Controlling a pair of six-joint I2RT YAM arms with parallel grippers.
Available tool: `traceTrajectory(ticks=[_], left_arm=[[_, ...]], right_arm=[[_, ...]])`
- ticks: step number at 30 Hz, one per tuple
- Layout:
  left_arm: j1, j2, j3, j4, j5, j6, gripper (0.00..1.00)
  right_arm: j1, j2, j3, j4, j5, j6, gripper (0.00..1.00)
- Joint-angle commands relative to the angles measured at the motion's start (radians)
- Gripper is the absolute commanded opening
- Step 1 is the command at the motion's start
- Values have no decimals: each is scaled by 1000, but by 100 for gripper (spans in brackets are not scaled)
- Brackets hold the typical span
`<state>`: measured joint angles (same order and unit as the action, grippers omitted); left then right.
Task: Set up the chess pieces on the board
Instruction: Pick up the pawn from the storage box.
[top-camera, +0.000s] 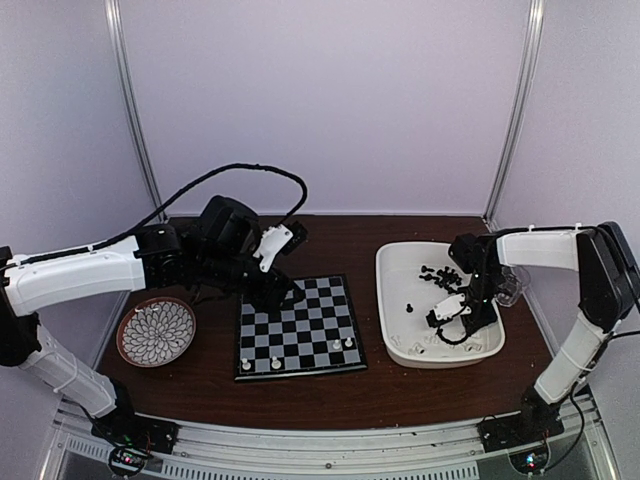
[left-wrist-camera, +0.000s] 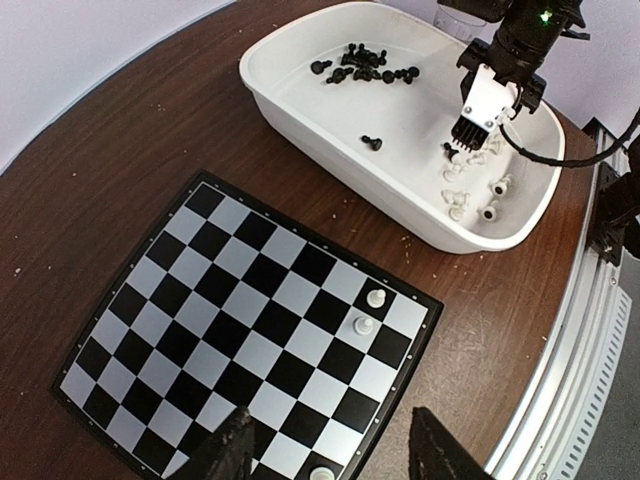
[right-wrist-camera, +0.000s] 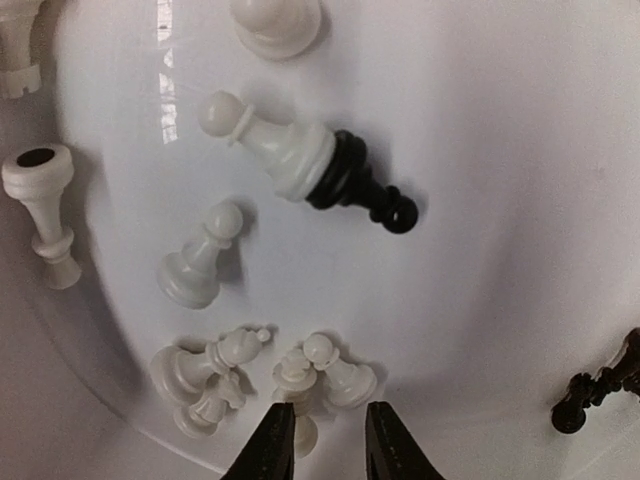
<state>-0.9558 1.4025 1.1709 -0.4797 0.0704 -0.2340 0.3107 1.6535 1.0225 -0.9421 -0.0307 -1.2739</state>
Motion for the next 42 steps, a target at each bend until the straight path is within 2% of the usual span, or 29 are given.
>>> traceTrajectory(ticks=[1, 11, 15, 29, 36, 42], left_arm=[[-3, -9, 10, 25, -6, -10, 53], [-2, -9, 8, 24, -8, -18, 53], [-3, -1, 15, 25, 0, -17, 53], [-3, 10, 14, 45, 12, -29, 53], [-3, 17, 21, 47, 12, -27, 53], [-3, 37, 33, 57, 24, -17, 53]], right_arm=[[19, 35, -8, 39, 26, -58, 28], [30, 97, -2, 34, 25, -53, 23], [32, 88, -13, 21, 12, -62, 30], [56, 142, 16, 70, -92, -5, 34], [50, 147, 38, 54, -108, 36, 18], [-15, 123, 100, -33, -166, 74, 7]])
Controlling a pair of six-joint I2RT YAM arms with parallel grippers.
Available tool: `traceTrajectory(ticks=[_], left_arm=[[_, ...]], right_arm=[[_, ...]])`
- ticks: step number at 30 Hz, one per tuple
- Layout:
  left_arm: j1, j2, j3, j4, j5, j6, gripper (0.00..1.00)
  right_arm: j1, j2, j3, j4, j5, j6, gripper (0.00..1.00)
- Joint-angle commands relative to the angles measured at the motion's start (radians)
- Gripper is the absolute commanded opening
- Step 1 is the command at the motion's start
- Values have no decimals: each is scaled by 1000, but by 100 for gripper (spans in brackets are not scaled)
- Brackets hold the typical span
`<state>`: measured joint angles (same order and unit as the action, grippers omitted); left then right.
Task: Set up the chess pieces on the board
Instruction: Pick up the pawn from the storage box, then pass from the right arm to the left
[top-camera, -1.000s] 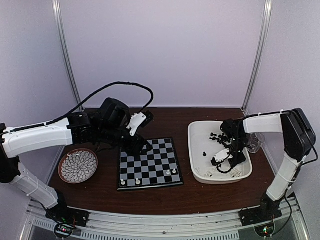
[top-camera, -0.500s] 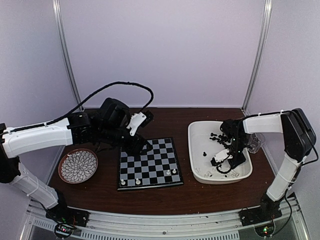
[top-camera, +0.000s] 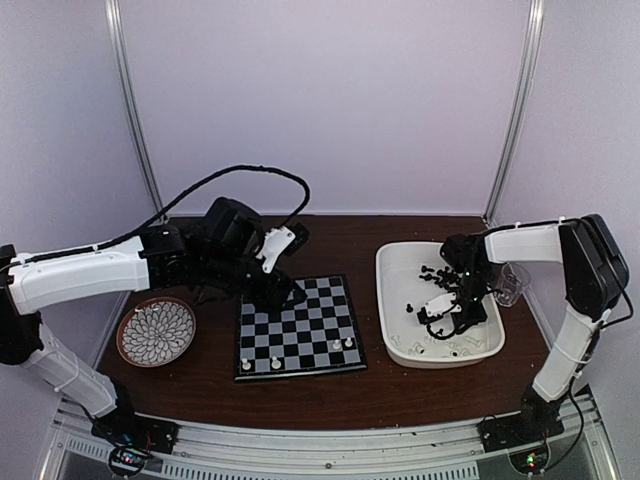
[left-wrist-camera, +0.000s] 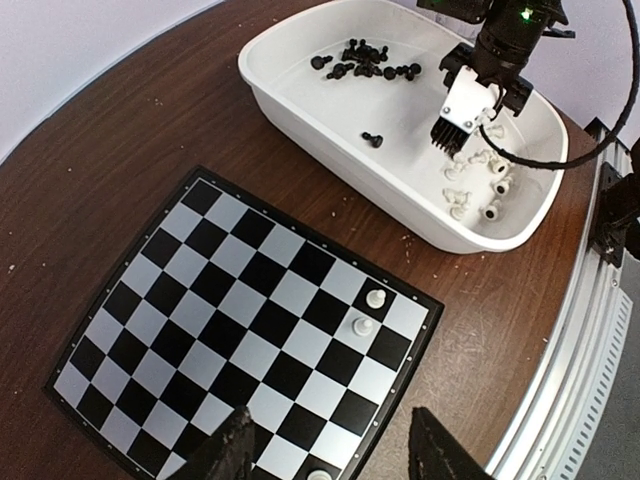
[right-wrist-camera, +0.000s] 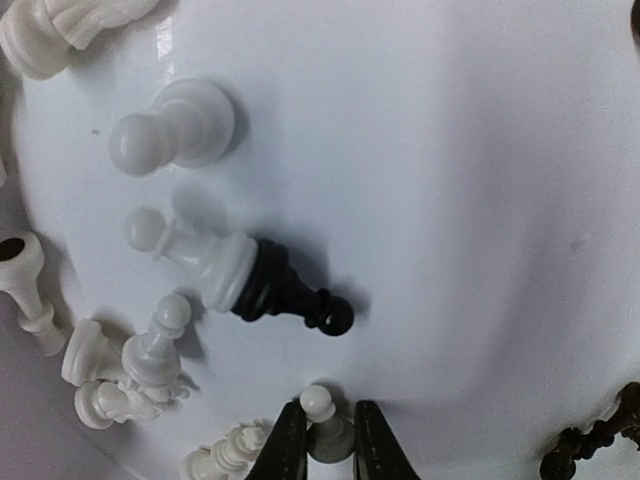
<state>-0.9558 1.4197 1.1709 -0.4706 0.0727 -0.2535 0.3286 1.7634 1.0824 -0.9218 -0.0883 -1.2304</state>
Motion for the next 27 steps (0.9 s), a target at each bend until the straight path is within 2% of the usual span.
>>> traceTrajectory(ticks=[1, 11, 18, 22, 27], left_arm=[[-3, 25, 38, 51, 27, 6, 53], [-15, 95, 94, 182, 69, -4, 50], [-53, 285, 276, 217, 170, -150, 49], [-85, 376, 337, 289, 186, -221, 48], [-96, 492, 432, 353, 256, -340, 46]], right_arm=[[-48, 5, 58, -78, -136, 38, 6], [-129, -104, 175, -268, -443, 173, 3], [-126, -206, 272, -335, -667, 312, 4], [-93, -257, 292, -295, -691, 408, 4], [-9, -301, 288, -244, -643, 481, 4]])
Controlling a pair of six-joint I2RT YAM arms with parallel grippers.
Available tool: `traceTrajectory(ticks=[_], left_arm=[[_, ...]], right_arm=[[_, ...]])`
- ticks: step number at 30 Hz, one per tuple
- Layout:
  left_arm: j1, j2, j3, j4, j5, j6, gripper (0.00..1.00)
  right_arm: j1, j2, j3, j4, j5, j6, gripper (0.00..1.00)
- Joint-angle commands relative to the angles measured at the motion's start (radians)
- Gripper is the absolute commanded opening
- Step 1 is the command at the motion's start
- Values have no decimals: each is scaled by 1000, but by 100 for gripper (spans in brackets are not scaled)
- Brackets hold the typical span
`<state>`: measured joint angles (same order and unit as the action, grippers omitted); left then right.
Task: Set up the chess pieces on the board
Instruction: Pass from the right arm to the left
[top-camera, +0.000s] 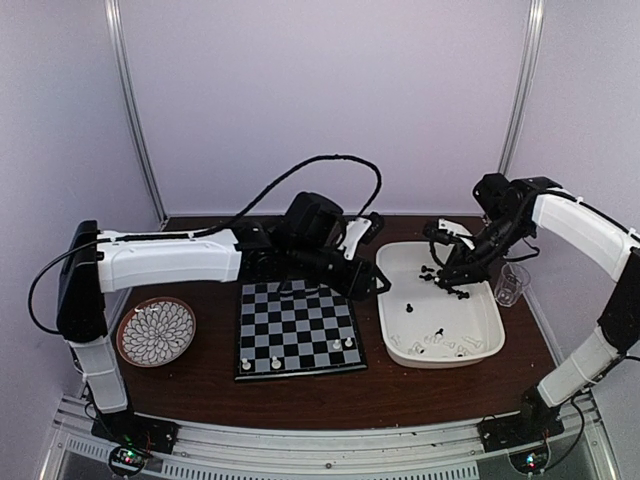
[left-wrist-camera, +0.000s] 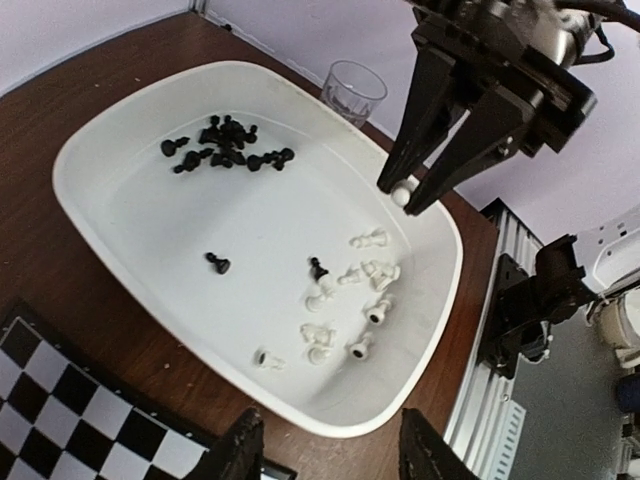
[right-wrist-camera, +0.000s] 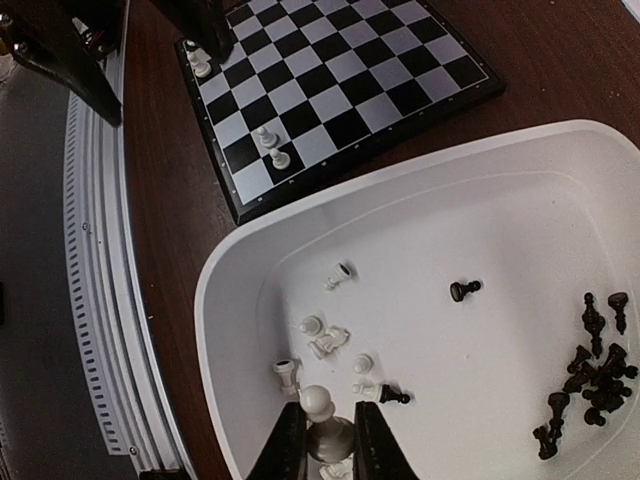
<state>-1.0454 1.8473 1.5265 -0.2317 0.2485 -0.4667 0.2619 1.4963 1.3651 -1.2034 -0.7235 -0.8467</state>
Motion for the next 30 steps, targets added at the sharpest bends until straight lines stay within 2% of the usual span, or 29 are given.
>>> traceTrajectory(ticks=[1, 7, 14, 30], left_arm=[[-6, 81, 92, 129, 95, -149, 45], [-18, 174, 176, 156, 164, -240, 42], [-19, 216, 231, 161, 195, -258, 40], [-19, 252, 266, 162, 185, -297, 29]], right_arm=[[74, -51, -2, 55, 10, 113, 4], [143, -80, -2, 116, 116, 162, 5], [214, -91, -10, 126, 187, 151, 5], [256, -128, -13, 144, 189, 159, 5]])
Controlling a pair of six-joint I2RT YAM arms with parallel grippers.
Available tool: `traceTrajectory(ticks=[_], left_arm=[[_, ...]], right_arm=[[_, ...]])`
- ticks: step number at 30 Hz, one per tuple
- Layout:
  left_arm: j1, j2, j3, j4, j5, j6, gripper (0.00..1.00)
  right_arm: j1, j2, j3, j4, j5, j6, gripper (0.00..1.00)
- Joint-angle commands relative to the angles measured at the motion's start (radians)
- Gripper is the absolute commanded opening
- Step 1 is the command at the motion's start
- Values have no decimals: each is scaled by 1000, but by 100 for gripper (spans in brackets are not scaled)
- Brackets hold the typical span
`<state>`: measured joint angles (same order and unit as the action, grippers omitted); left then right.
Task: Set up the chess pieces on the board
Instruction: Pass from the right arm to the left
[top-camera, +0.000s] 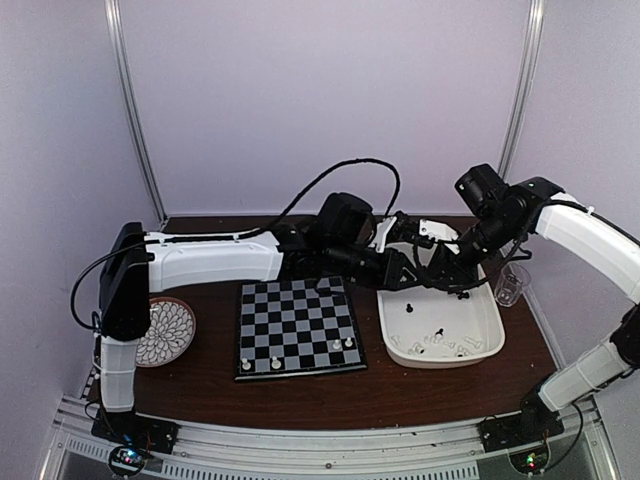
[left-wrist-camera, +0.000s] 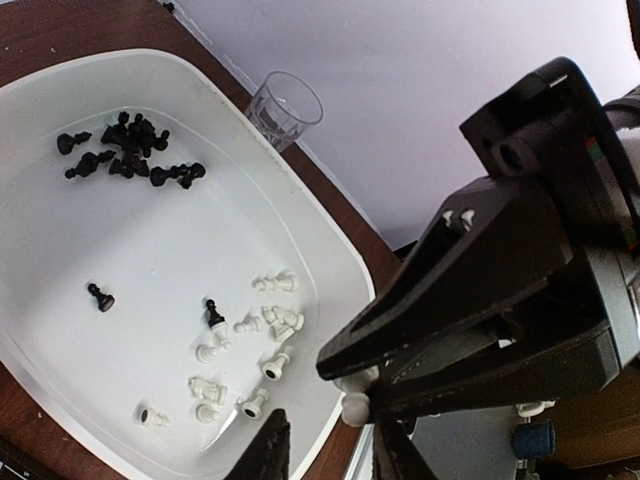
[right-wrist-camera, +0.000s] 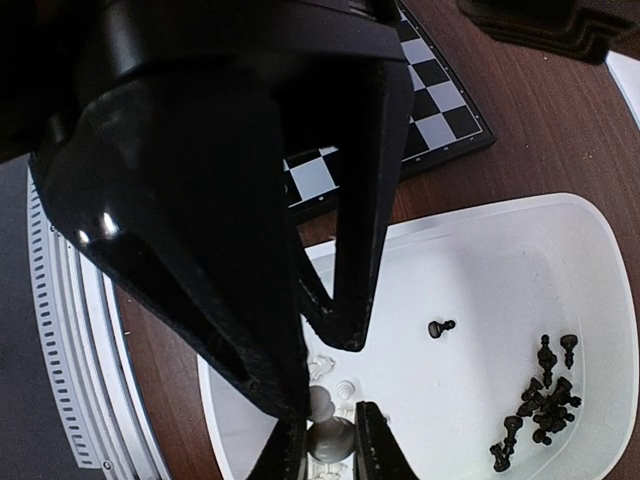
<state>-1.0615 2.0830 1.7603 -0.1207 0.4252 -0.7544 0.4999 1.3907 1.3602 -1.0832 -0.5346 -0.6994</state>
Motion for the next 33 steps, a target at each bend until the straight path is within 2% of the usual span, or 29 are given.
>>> traceTrajectory(ticks=[1, 10, 15, 20, 25, 33], left_arm=[[-4, 18, 36, 50, 10, -9, 28], [-3, 36, 57, 56, 38, -5, 20], [-4, 62, 94, 56, 78, 2, 21], [-3, 72, 112, 39, 84, 11, 16], [-2, 71, 128, -6, 73, 24, 28], [-1, 59, 107, -6, 76, 29, 22]], right_arm=[[21, -22, -9, 25, 0, 12, 5], [31, -27, -9, 36, 4, 17, 6], [32, -26, -8, 43, 1, 19, 5], [32, -26, -6, 52, 2, 26, 6], [32, -22, -6, 64, 22, 30, 5], [31, -13, -4, 80, 26, 45, 5]])
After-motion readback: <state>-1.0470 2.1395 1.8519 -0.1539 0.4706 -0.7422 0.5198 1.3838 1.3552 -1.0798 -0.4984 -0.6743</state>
